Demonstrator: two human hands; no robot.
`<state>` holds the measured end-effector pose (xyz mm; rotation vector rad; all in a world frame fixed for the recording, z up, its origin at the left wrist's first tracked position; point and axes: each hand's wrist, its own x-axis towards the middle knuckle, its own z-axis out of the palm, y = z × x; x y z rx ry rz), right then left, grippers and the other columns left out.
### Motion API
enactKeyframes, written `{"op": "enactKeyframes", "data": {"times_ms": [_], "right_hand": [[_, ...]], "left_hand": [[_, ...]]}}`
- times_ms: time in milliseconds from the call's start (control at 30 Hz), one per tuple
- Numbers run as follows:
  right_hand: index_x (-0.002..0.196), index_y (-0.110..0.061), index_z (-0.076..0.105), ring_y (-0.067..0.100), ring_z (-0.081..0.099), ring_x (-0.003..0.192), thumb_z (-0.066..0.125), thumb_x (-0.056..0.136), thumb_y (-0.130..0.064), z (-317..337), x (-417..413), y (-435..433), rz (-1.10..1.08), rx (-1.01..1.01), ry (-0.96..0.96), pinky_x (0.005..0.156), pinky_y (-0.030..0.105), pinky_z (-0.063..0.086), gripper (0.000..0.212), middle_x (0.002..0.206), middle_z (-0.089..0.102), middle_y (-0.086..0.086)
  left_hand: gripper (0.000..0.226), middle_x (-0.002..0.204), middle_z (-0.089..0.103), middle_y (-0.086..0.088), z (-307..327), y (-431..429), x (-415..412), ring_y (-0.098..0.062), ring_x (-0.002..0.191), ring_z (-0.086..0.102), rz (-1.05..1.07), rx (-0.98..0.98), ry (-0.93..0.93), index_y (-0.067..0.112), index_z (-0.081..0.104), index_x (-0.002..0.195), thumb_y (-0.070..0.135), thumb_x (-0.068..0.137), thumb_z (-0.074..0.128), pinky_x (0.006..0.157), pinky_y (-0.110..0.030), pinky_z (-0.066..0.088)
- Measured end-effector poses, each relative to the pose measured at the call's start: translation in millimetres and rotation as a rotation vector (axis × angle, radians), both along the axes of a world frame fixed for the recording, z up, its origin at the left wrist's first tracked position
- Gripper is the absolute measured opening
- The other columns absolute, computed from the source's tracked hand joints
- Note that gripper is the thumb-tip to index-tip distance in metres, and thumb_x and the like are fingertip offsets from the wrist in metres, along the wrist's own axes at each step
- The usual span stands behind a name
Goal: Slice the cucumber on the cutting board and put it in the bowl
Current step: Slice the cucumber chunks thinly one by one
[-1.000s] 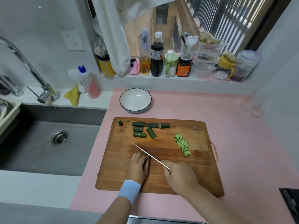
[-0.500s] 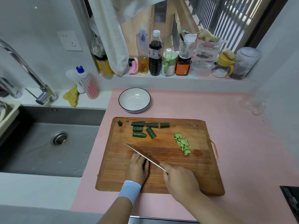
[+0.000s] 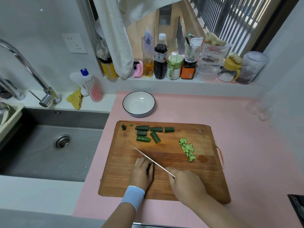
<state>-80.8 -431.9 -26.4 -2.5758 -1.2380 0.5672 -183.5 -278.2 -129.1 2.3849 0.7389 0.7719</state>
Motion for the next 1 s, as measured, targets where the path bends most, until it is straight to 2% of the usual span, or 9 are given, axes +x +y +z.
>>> {"op": "enactKeyframes", "data": {"times_ms": [133, 233, 367, 467, 567, 667, 1000], "right_hand": [[0.122, -0.039, 0.06, 0.016, 0.058, 0.072, 0.038, 0.101, -0.036, -4.5, 3.8, 6.8, 0.005, 0.015, 0.073, 0.064, 0.029, 0.043, 0.03, 0.088, 0.07, -0.005], [0.119, -0.036, 0.061, 0.023, 0.065, 0.083, 0.039, 0.102, -0.035, -5.2, 4.6, 13.6, 0.005, 0.002, 0.102, 0.065, 0.028, 0.037, 0.028, 0.093, 0.072, -0.002], [0.134, -0.042, 0.055, 0.024, 0.068, 0.091, 0.039, 0.102, -0.038, -9.2, 0.5, 16.6, -0.018, -0.016, 0.085, 0.072, 0.032, 0.049, 0.036, 0.099, 0.073, -0.001], [0.144, -0.044, 0.046, 0.022, 0.068, 0.092, 0.037, 0.103, -0.041, -10.2, -4.3, 13.7, -0.026, -0.021, 0.048, 0.075, 0.033, 0.051, 0.042, 0.103, 0.072, -0.002], [0.148, -0.043, 0.042, 0.022, 0.067, 0.091, 0.035, 0.105, -0.041, -6.2, -8.6, 6.6, 0.004, -0.016, 0.003, 0.071, 0.033, 0.046, 0.043, 0.101, 0.073, -0.003], [0.148, -0.044, 0.041, 0.022, 0.067, 0.093, 0.034, 0.106, -0.042, -0.7, -10.9, 0.3, 0.019, -0.023, -0.023, 0.071, 0.033, 0.045, 0.043, 0.103, 0.073, -0.003], [0.145, -0.043, 0.046, 0.022, 0.068, 0.093, 0.036, 0.105, -0.041, -4.9, -5.9, 5.5, 0.001, -0.036, 0.01, 0.075, 0.032, 0.049, 0.042, 0.104, 0.073, -0.002]], "left_hand": [[0.006, 0.088, 0.06, 0.0, -2.2, 1.0, 0.9, -0.017, 0.082, 0.053, -0.005, 0.023, -0.011, 0.011, 0.068, 0.089, 0.009, 0.085, 0.064, 0.082, -0.022, 0.045], [0.01, 0.086, 0.059, 0.0, -2.0, 0.7, 1.5, -0.016, 0.081, 0.051, -0.002, 0.034, -0.023, 0.011, 0.068, 0.088, 0.013, 0.087, 0.059, 0.083, -0.019, 0.042], [0.012, 0.084, 0.059, 0.001, -2.8, 0.5, 1.2, -0.016, 0.08, 0.051, 0.013, 0.031, -0.018, 0.012, 0.068, 0.087, 0.015, 0.088, 0.056, 0.079, -0.022, 0.044], [0.016, 0.086, 0.061, 0.0, -3.3, 0.1, 0.6, -0.018, 0.081, 0.053, 0.017, 0.015, -0.006, 0.012, 0.069, 0.09, 0.017, 0.088, 0.054, 0.08, -0.025, 0.046], [0.013, 0.092, 0.065, -0.002, -2.7, 0.1, 0.7, -0.02, 0.088, 0.055, 0.025, 0.015, -0.017, 0.01, 0.07, 0.094, 0.009, 0.082, 0.066, 0.084, -0.024, 0.047], [0.023, 0.094, 0.067, -0.006, -3.3, 1.4, 1.2, -0.02, 0.093, 0.057, 0.013, 0.024, -0.025, 0.007, 0.071, 0.094, -0.002, 0.073, 0.076, 0.089, -0.023, 0.046], [0.022, 0.091, 0.066, -0.002, -1.6, 0.8, 1.4, -0.016, 0.088, 0.052, 0.029, 0.005, 0.001, 0.01, 0.071, 0.093, -0.001, 0.074, 0.076, 0.087, -0.016, 0.04]]}}
